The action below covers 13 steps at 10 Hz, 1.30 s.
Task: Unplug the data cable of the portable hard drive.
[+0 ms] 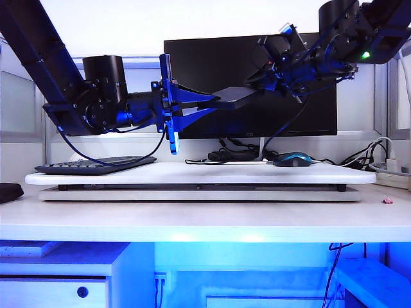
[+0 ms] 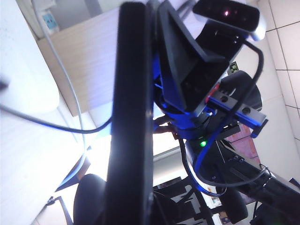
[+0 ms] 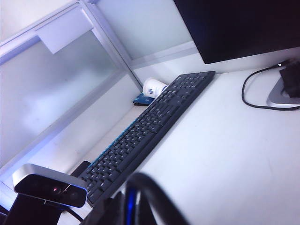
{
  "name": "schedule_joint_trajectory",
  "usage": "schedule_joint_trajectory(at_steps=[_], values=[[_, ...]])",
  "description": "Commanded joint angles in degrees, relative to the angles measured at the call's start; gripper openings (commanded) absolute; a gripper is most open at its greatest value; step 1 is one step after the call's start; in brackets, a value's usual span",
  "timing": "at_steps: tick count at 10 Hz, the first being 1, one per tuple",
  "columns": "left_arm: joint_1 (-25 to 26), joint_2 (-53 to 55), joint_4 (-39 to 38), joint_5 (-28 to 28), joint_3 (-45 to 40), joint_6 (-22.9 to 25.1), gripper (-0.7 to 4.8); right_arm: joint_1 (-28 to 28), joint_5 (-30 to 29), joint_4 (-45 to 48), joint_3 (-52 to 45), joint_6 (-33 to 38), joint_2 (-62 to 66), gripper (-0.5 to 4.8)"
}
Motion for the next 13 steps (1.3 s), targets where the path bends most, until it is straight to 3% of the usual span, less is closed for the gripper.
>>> schedule_joint_trajectory(at_steps=[1,2,3,5,7,10,11,12,13], values=[[-0.07,-0.63,1.57,1.20,0.31,0.20,-0.06,-0.11,4.63,1.95,0.20,-0.76,-0.24,-0.08],[0.42,-0.63,-5.62,2.62,0.31,2.75,-0.06,-1.20,6.64,2.97,0.28,-0.76,-0.24,-0.08],[1.16,-0.63,-14.69,3.48,-0.17,9.20,-0.06,-5.07,9.11,2.67,0.28,-0.68,-0.24,-0.08],[2.01,-0.63,-23.06,4.24,-0.31,15.32,-0.06,-9.29,9.73,2.40,0.28,-0.72,-0.24,-0.08],[3.61,-0.63,-24.00,5.46,-0.33,15.63,-0.06,-10.86,10.32,2.54,0.98,-0.20,-0.20,-0.08],[4.83,-0.63,-23.76,2.60,-0.13,15.26,-0.06,-10.60,8.76,0.09,2.56,-0.98,0.24,-0.08],[6.19,-0.63,-23.91,-6.05,1.57,15.23,-0.06,-9.14,9.38,-1.20,5.27,-0.22,2.56,-0.08],[6.64,-0.61,-24.90,-8.63,2.40,14.32,-0.06,-8.59,9.73,-2.56,6.62,0.26,3.52,-0.08],[8.07,-0.50,-32.50,-16.72,5.81,15.32,-0.03,-8.46,10.47,-9.99,11.28,1.25,6.93,-0.03]])
